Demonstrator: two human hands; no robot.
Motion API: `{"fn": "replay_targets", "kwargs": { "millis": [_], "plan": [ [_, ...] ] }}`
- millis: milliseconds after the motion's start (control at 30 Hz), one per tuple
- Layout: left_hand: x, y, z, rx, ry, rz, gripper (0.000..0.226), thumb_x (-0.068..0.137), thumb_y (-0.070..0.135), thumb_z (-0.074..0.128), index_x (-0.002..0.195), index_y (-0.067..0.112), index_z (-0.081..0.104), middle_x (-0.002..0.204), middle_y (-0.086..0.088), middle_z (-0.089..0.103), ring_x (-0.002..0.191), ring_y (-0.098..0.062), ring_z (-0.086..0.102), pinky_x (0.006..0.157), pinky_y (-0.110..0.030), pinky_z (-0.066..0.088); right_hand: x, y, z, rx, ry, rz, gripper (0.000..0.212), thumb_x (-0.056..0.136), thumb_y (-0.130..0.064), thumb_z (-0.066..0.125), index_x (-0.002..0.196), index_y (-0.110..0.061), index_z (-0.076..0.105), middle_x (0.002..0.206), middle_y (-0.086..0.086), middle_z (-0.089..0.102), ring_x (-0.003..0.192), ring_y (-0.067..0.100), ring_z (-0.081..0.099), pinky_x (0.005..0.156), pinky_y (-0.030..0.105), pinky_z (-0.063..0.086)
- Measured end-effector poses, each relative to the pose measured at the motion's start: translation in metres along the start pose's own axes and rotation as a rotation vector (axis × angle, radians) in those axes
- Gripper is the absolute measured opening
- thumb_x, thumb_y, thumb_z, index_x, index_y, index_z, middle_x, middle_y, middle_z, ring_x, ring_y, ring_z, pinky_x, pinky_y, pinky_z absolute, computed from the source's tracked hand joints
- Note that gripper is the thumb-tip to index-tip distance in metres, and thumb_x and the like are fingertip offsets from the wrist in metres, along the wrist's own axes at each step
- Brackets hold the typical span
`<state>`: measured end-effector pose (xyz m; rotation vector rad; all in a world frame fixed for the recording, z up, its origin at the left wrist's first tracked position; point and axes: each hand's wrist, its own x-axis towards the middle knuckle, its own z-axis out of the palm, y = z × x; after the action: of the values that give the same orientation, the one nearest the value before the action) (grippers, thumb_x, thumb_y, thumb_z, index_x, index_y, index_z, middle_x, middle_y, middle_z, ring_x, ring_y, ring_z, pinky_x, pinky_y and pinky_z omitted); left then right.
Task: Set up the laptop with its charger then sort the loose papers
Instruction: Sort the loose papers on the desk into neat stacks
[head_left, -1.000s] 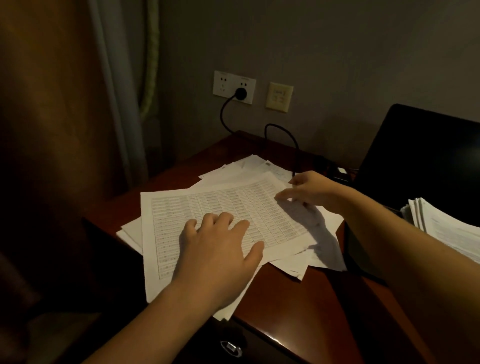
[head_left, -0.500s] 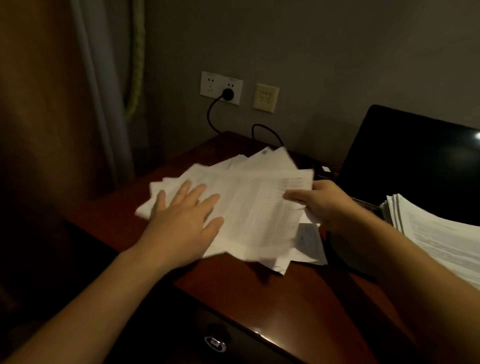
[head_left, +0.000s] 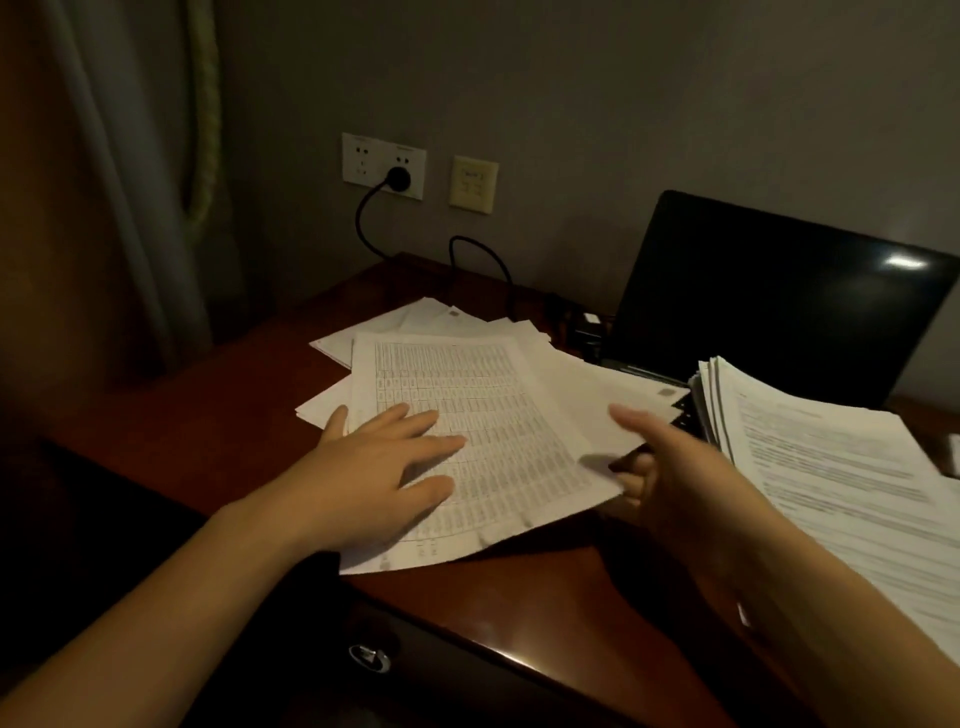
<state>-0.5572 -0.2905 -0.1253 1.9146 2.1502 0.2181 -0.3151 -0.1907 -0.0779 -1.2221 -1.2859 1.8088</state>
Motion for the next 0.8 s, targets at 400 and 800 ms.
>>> {"fn": "replay_targets", "kwargs": {
  "millis": [400, 800],
  "plan": [
    [-0.004, -0.012, 0.000, 0.049, 0.048, -0.053, 0.070, 0.085, 0.081, 0.018, 0.151, 0.057, 0.014, 0.165, 0.020, -0.001, 0.152, -0.007, -0.012, 0.117, -0.055, -0.021, 0.021, -0.022, -0.002, -0.510, -0.289, 0.187, 0.026, 0.093, -0.018, 0.065, 0.117, -0.010, 0.059, 0.101, 0.017, 0.075, 0.084, 0.032, 0.076, 0.062, 0.037, 0.062],
    [-0.005, 0.041, -0.001, -0.076, -0.028, 0.122, 0.102, 0.071, 0.091, 0.039, 0.153, 0.053, -0.007, 0.150, 0.041, -0.017, 0.139, 0.017, -0.018, 0.119, -0.024, -0.011, 0.028, -0.006, -0.006, -0.576, -0.259, 0.006, 0.018, 0.096, -0.022, 0.064, 0.086, -0.008, 0.067, 0.090, 0.008, 0.078, 0.086, 0.021, 0.076, 0.076, 0.034, 0.061]
  ]
}}
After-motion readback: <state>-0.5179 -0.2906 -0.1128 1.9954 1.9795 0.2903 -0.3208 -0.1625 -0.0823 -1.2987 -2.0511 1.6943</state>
